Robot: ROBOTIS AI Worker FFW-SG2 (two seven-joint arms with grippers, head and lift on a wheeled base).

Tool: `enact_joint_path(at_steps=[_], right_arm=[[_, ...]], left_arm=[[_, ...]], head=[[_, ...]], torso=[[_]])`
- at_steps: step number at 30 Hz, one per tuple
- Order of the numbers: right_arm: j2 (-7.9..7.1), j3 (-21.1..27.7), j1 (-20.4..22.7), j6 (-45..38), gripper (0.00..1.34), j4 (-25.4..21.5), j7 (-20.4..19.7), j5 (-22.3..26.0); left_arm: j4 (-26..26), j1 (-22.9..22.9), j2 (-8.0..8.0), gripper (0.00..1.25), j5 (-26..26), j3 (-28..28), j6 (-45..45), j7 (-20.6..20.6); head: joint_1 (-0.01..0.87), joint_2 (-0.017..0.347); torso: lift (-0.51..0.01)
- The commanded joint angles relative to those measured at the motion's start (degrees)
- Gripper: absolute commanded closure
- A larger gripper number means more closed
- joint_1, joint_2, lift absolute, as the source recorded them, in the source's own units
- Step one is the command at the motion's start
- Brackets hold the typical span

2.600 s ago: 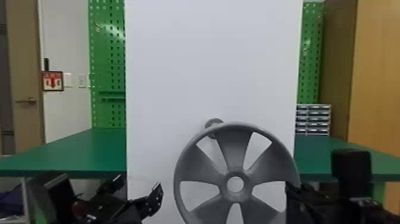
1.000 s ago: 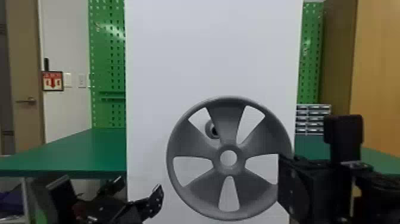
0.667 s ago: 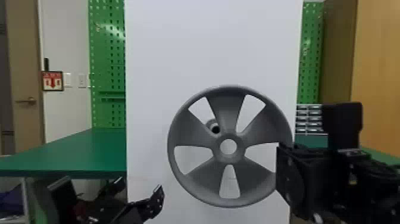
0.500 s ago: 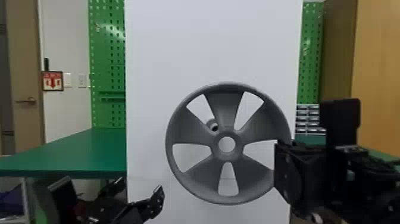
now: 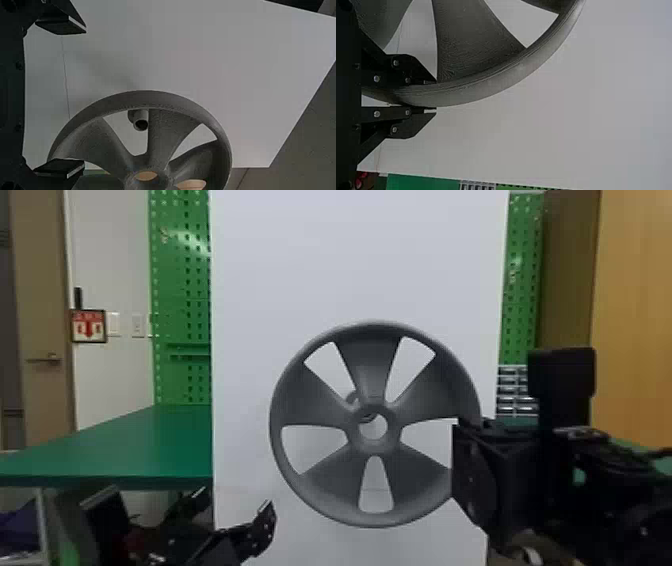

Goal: Hold the wheel and insert it

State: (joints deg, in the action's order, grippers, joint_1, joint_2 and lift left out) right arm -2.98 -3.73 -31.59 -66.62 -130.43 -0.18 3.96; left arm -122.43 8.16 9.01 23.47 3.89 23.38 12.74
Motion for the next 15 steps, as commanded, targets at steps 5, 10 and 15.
enact_joint_path(at_steps=[5,10,15], right_arm=[[0.16,-0.31,-0.57,0.00,1.13,0.00,0.00,0.18],[0.16,-0.40,-0.92,0.00,1.13,0.00,0.00,0.18],[0.16,-0.58,-1.36,0.00,1.13,0.00,0.00,0.18]], left_arm=[[0.00,0.01,0.04,0.10,0.00,0.06,0.00,0.00],[0.00,0.01,0.04,0.10,0.00,0.06,0.00,0.00],[0.00,-0.08,0.04,0.10,0.00,0.06,0.00,0.00]], head=[[0.097,0.015],[0.097,0.015],[0.097,0.015]], torso=[[-0.442],[-0.442],[-0.442]])
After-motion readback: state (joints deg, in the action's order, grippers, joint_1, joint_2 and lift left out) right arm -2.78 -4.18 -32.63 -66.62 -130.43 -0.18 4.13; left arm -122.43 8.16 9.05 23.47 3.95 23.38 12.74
